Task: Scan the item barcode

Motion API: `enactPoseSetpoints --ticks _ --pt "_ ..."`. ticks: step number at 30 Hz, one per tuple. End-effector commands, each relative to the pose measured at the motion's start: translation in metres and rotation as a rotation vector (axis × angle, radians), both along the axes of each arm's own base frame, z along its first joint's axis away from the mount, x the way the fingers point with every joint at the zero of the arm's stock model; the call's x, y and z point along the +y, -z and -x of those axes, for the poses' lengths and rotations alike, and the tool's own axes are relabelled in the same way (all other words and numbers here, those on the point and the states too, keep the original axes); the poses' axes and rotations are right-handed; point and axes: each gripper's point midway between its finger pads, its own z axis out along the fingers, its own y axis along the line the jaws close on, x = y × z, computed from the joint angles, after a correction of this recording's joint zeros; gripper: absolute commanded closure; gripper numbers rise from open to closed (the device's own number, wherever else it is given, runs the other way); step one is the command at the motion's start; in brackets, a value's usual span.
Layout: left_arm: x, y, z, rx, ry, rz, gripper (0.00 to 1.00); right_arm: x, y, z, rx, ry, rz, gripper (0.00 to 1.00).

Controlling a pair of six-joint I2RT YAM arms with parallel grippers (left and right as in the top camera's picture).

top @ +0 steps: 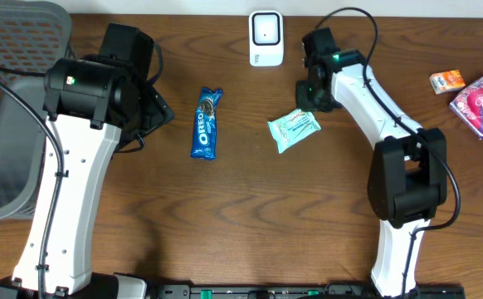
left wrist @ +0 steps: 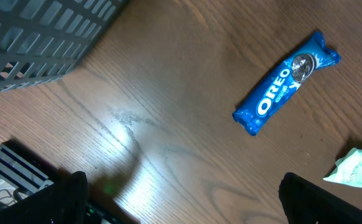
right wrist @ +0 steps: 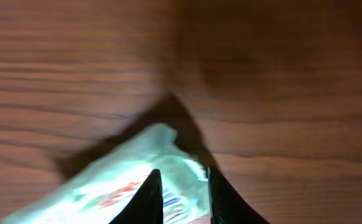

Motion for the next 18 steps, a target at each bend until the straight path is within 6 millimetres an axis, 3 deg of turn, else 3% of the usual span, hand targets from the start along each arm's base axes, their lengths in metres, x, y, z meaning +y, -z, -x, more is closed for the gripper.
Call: enactPoseSetpoints --ticks 1,4,8,12,16,18 --pt "0.004 0.0 0.001 0.002 -0.011 -0.02 0.02 -0.004 0.023 0.015 0.058 0.02 -0.005 0.8" --pt "0.004 0.0 0.001 0.002 -0.011 -0.02 0.02 0.011 0.031 0.028 0.112 -0.003 -0.091 0.81" --pt "0.004 0.0 0.001 0.002 -0.011 -0.02 0.02 0.048 0.027 0.051 0.21 -0.052 -0.279 0.84" --pt "0.004 0.0 0.001 0.002 -0.011 -0.02 0.02 0.093 0.009 0.08 0.338 -0.104 -0.517 0.87" --pt "0.004 0.0 0.001 0.002 -0.011 -0.02 0.02 0.114 -0.012 0.098 0.415 -0.114 -0.641 0.92" --pt "0.004 0.0 0.001 0.002 -0.011 -0.02 0.02 0.115 -0.022 0.095 0.393 -0.116 -0.646 0.92"
